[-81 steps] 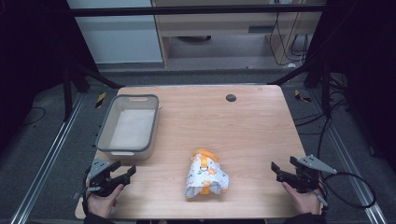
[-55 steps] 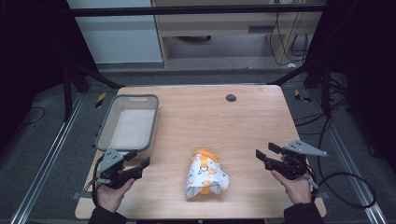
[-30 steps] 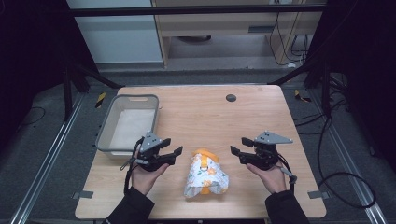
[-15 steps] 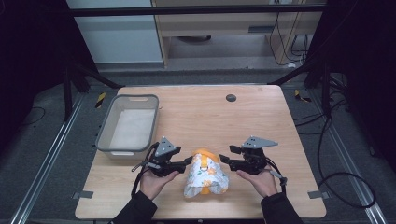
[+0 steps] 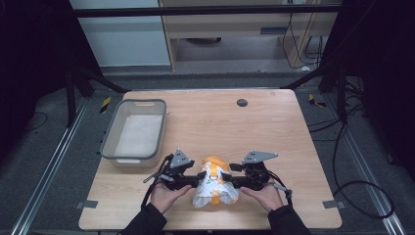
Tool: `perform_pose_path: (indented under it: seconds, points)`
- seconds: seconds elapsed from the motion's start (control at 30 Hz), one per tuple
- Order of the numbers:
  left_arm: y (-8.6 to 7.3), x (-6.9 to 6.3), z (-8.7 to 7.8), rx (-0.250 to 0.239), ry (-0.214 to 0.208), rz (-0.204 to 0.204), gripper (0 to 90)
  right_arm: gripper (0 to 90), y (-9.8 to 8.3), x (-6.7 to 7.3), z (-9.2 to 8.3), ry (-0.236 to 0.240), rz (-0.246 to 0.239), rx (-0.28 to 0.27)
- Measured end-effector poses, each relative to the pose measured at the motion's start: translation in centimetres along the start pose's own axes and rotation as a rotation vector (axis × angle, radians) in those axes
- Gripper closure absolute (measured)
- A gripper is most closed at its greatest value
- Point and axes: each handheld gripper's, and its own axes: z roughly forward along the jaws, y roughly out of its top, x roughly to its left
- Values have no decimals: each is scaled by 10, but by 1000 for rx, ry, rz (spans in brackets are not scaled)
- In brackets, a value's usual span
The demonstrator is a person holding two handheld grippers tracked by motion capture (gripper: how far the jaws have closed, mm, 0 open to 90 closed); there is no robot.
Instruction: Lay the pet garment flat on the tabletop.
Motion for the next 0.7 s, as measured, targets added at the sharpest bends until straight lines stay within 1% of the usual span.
perform_pose_path:
  seconds: [0.03, 0.07, 0.1, 0.13, 0.17, 0.2, 0.23, 0.3, 0.37, 0.4, 0.43, 0.53, 0.63, 0.7]
  points:
    - [-3, 0, 3, 15, -8, -3, 401, 515, -2, 0, 3, 14, 10, 10]
    - [-3, 0, 3, 15, -8, -3, 404, 515, -2, 0, 3, 14, 10, 10]
    - [-4, -1, 5, 26, -11, -2, 404, 535, -3, 0, 5, 20, 14, 18]
    - [-5, -1, 7, 29, -15, 1, 412, 552, -4, 1, 6, 24, 8, 25]
    - [-6, -1, 8, 30, -19, 0, 418, 609, -4, 2, 7, 28, -4, 31]
    - [-6, -1, 8, 30, -19, 0, 419, 609, -4, 2, 7, 28, -4, 31]
    - [-6, -1, 9, 32, -30, -3, 419, 641, -4, 2, 7, 28, -7, 32]
    - [-9, -1, 13, 44, -38, -2, 417, 754, -5, 3, 8, 56, 1, 43]
    - [-9, -1, 15, 51, -39, -4, 417, 811, -6, 3, 9, 62, 0, 61]
    - [-11, 0, 16, 63, -40, -7, 417, 811, -6, 3, 9, 62, 0, 61]
    - [-12, 0, 18, 75, -43, -8, 418, 857, -6, 4, 10, 64, -3, 67]
    - [-14, 2, 21, 89, -53, -15, 418, 876, -5, 5, 10, 67, 1, 68]
    - [-15, 3, 22, 91, -63, -21, 418, 881, -5, 5, 10, 68, -1, 68]
    - [-16, 5, 22, 95, -68, -28, 417, 884, -4, 5, 8, 62, -4, 55]
